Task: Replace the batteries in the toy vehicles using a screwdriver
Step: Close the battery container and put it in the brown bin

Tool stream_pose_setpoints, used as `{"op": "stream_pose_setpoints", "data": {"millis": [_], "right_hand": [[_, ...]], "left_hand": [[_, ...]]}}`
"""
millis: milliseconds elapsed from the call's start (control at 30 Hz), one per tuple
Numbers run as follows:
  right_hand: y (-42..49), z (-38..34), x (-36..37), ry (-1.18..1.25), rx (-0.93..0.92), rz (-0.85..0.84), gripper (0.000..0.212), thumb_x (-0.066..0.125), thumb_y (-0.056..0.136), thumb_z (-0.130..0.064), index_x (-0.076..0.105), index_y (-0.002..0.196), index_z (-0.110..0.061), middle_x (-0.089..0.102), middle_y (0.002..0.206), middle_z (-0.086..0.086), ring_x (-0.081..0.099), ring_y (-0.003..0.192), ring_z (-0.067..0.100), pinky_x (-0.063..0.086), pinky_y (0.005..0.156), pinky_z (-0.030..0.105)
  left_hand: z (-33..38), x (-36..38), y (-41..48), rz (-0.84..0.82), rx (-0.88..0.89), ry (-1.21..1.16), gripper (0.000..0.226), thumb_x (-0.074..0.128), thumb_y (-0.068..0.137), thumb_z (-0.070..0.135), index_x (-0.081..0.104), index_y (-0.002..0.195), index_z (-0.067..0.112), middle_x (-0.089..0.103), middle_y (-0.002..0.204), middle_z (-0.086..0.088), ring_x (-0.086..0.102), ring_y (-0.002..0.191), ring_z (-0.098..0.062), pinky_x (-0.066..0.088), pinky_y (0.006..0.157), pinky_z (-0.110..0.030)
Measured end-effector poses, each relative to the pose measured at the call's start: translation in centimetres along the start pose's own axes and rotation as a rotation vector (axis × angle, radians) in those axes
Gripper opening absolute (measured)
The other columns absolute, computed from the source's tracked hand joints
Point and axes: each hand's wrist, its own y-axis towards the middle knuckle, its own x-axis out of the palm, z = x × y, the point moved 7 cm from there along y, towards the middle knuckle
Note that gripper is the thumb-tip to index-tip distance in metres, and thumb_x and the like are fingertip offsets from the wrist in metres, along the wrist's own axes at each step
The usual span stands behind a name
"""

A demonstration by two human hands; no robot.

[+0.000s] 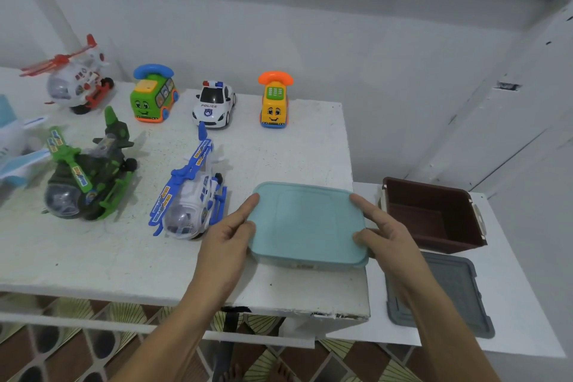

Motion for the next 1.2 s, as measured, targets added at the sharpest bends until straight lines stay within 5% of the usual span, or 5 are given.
{"op": "stream_pose_setpoints", "data": {"millis": [267,633,767,933,1200], "right_hand": [[0.1,-1.2,0.5,-0.081,-0.111,0.154,0.019,0.055,0.098,-0.027,0.064,0.111,-0.039,0.070,0.097,-0.003,0.067,0.074,0.007,0.055,0.058,0.026],[0.2,-0.7,0.6,-0.192,-0.128,0.139,0.027,0.051,0.099,-0.034,0.058,0.121,-0.048,0.067,0.098,-0.016,0.065,0.081,0.004,0.056,0.069,0.029],[0.1,-0.8,0.4,-0.259,-0.153,0.137,0.031,0.050,0.099,-0.037,0.054,0.126,-0.052,0.064,0.098,-0.022,0.065,0.085,0.004,0.057,0.074,0.031],[0.1,-1.1,0.5,-0.339,-0.176,0.153,0.034,0.048,0.100,-0.036,0.050,0.130,-0.052,0.064,0.102,-0.018,0.062,0.085,0.002,0.055,0.072,0.027],[0.2,-1.0,0.5,-0.266,-0.180,0.161,0.033,0.050,0.101,-0.031,0.055,0.132,-0.043,0.066,0.094,-0.018,0.060,0.073,-0.001,0.046,0.059,0.008]], "left_hand": [[1.3,0.2,-0.4,0.024,0.086,0.091,0.028,0.055,0.098,0.022,0.066,0.112,0.044,0.064,0.102,0.041,0.056,0.100,0.022,0.041,0.079,0.000],[0.7,0.3,0.2,0.032,0.053,0.112,0.032,0.054,0.099,0.013,0.065,0.118,0.036,0.064,0.109,0.029,0.058,0.092,0.021,0.043,0.079,0.000],[1.7,1.1,1.3,-0.065,0.044,0.370,0.050,0.047,0.090,0.027,0.049,0.135,0.048,0.056,0.088,0.028,0.055,0.086,-0.004,0.048,0.088,-0.024],[2.1,1.3,2.0,0.007,0.084,0.493,0.052,0.038,0.096,0.015,0.049,0.135,0.047,0.052,0.084,0.039,0.048,0.069,0.003,0.039,0.062,-0.005],[1.2,1.3,1.5,0.065,0.094,0.393,0.043,0.042,0.100,0.021,0.053,0.125,0.054,0.055,0.074,0.047,0.053,0.073,0.006,0.038,0.063,0.000]]}}
